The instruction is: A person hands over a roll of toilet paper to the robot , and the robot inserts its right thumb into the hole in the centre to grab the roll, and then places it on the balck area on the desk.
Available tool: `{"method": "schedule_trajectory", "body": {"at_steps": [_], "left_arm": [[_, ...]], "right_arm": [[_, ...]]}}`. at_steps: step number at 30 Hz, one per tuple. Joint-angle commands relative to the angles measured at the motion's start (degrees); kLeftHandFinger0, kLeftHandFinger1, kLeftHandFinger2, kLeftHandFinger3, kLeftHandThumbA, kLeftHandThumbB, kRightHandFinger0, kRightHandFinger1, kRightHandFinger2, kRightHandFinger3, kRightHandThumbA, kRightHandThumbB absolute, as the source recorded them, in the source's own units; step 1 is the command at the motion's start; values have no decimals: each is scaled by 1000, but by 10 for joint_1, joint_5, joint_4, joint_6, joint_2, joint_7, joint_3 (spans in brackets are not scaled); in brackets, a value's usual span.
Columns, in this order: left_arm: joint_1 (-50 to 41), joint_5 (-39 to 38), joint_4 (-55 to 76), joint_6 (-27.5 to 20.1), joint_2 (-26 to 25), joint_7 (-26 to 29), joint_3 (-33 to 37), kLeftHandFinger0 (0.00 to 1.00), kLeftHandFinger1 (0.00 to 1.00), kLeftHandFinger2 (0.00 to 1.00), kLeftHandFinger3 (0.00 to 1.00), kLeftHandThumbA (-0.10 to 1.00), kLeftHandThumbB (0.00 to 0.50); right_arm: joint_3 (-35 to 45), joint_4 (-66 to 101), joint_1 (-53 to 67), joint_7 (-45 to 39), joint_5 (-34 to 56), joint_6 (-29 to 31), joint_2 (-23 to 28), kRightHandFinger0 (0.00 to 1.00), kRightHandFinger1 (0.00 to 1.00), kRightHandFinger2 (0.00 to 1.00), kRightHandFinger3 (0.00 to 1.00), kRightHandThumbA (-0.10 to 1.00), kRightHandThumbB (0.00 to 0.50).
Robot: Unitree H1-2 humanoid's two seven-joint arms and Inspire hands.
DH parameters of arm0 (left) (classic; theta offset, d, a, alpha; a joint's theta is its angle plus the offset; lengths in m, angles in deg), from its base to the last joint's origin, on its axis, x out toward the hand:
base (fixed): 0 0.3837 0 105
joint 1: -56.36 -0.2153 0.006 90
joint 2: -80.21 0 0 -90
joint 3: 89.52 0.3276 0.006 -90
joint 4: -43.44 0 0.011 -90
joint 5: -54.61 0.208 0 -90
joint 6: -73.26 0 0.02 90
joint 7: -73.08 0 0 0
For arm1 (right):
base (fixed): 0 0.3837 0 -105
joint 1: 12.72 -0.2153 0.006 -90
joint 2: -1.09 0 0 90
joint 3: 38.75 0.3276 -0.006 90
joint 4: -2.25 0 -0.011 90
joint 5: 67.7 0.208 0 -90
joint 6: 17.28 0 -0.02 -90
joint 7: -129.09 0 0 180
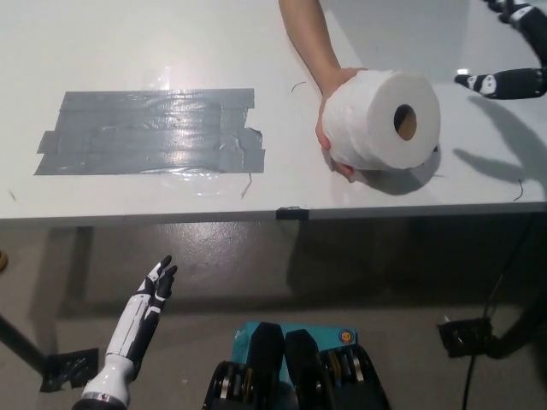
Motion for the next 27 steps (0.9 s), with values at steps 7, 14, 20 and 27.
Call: {"method": "schedule_trajectory", "body": {"at_steps": [7,14,20,27], "left_arm": [[14,3,16,-13,-11,-7,2,1000,1000,1000,1000,1000,33],[14,-1,19,-2,-11,-11,1,1000,1000,1000,1000,1000,52],[16,0,20,-6,-10,-14,2,1000,1000,1000,1000,1000,32],[17,-1,18,-12,-11,-15,1,1000,1000,1000,1000,1000,17]], "right_arm": [[-39,-66,-88,-88,-2,-21,7,1000,1000,1000,1000,796,453],[-54,-87,-103,-116,-8,-32,0,1000,1000,1000,1000,792,482],[-79,-80,-109,-117,-37,-30,2,1000,1000,1000,1000,828,468],[-92,-85,-111,-114,-51,-24,-3,1000,1000,1000,1000,898,500]]}}
